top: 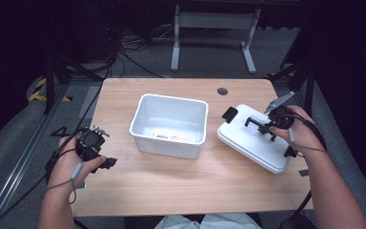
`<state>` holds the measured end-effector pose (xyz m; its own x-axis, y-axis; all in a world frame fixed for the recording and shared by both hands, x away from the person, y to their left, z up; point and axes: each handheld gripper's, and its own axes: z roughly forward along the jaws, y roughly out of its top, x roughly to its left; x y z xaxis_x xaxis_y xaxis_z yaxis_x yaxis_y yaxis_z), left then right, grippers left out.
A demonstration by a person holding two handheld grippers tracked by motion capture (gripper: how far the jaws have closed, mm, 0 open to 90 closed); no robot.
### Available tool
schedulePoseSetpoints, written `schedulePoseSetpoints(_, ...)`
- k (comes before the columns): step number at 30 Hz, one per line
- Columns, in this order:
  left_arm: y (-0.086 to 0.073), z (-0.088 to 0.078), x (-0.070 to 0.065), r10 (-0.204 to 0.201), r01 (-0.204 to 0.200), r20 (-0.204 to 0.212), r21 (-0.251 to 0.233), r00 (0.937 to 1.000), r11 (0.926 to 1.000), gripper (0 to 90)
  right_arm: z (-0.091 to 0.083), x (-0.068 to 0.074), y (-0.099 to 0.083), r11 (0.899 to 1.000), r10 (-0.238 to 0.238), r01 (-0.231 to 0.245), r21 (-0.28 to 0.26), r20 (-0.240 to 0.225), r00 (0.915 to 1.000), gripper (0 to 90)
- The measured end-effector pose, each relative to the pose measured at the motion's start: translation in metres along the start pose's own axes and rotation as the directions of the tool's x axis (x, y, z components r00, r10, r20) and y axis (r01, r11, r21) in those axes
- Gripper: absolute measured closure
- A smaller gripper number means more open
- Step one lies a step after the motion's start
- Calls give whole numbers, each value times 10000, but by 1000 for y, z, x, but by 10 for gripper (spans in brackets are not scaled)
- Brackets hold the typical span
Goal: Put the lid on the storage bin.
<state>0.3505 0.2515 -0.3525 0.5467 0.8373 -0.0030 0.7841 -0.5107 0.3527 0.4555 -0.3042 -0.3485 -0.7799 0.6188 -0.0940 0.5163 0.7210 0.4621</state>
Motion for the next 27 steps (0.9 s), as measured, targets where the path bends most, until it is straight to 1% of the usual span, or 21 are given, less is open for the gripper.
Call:
schedulePoseSetpoints(4,1,1,-1,49,-49,23,34,10000,10000,286,-13,0,7,9999,-47,48,-98,33,10000,843)
schedulePoseSetpoints(7,2,2,-1,73,-73,32,28,10000,10000,284,-21,-1,13,9997,-167,168,-190,50,9998,843)
schedulePoseSetpoints(11,2,2,-1,-20,20,73,10,10000,10000,282,-30,0,20,9992,-269,271,-293,87,9996,843)
schedulePoseSetpoints(13,1,1,1,23,-23,60,-4,10000,10000,282,-33,0,23,9990,-325,328,-314,101,9994,843)
schedulePoseSetpoints(15,0,0,2,-103,104,74,-42,9999,9999,281,-36,1,28,9986,-449,453,-264,159,9989,843)
schedulePoseSetpoints(17,0,-1,4,-30,30,37,-84,10000,10000,281,-39,2,33,9982,-527,532,-260,211,9984,843)
schedulePoseSetpoints(19,-1,-2,4,-139,140,81,-123,9999,9998,279,-42,3,37,9976,-591,597,-350,182,9981,843)
schedulePoseSetpoints(21,-2,-2,5,-148,149,102,-164,9998,9998,279,-44,4,40,9968,-672,680,-418,217,9975,843)
schedulePoseSetpoints(24,-3,-4,7,-32,33,47,-184,10000,9998,277,-47,6,47,9955,-812,822,-471,229,9964,843)
schedulePoseSetpoints(25,-4,-4,6,-138,140,101,-192,9999,9997,276,-49,6,50,9948,-870,880,-505,218,9960,843)
schedulePoseSetpoints(27,-5,-3,6,-186,188,119,-217,9998,9996,274,-52,9,57,9929,-1012,1020,-610,162,9947,843)
